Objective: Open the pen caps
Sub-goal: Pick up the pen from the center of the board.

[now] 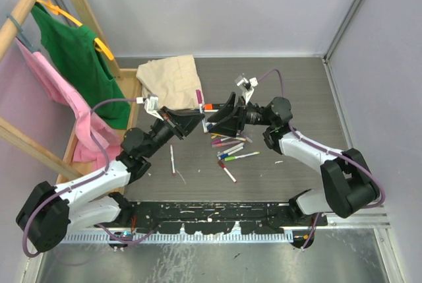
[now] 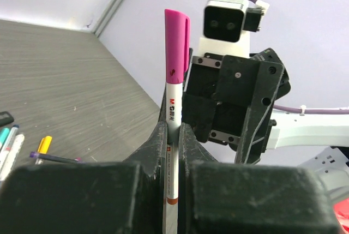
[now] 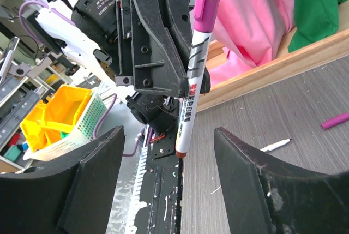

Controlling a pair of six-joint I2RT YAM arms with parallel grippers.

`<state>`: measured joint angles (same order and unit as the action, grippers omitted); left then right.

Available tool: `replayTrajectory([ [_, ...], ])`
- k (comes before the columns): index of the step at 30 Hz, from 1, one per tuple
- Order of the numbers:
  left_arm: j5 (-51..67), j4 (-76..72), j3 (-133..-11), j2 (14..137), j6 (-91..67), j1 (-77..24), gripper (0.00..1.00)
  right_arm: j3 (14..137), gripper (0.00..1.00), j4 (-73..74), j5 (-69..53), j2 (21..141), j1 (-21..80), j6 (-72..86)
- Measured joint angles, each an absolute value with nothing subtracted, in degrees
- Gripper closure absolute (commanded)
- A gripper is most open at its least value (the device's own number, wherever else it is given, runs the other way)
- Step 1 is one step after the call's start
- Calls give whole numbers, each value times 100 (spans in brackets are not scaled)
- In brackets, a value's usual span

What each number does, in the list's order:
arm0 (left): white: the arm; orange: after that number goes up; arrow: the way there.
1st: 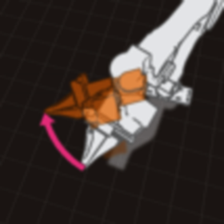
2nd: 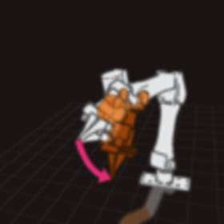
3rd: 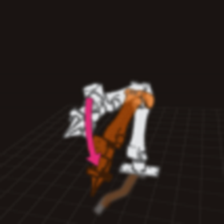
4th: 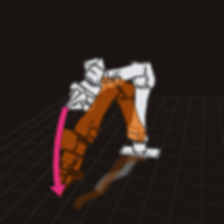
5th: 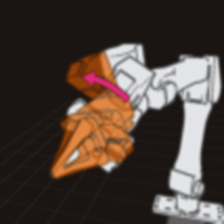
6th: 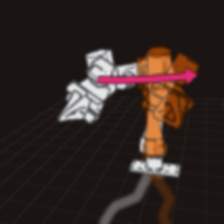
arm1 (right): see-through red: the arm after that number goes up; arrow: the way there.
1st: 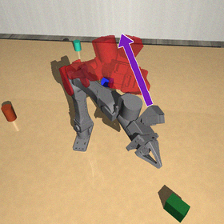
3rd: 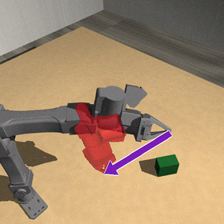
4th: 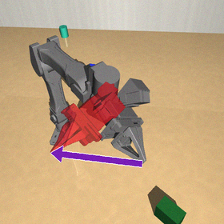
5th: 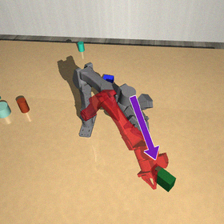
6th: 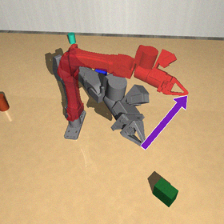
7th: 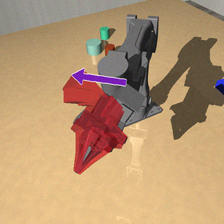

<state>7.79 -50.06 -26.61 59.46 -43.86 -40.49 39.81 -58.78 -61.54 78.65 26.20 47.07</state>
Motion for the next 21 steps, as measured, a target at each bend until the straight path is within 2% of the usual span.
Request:
replayTrajectory([
  [6,987,-5404,-2661,6198,-4462,-4095,98,3981,47,-5645,-5955,7922,2915,4517],
  [14,1079,-5793,-2661,6473,-4456,-4228,94,3986,81,-5387,-5793,8018,3057,4423],
  [15,1079,-5811,-2661,6488,-4453,-4230,90,3988,87,-5347,-5791,8023,3063,4423],
  [17,1076,-5828,-2661,6499,-4438,-4233,75,3997,97,-5301,-5793,8025,3063,4407],
  [21,1026,-5841,-2661,6490,-4434,-4233,44,4040,99,-5203,-5793,8025,3070,4388],
])
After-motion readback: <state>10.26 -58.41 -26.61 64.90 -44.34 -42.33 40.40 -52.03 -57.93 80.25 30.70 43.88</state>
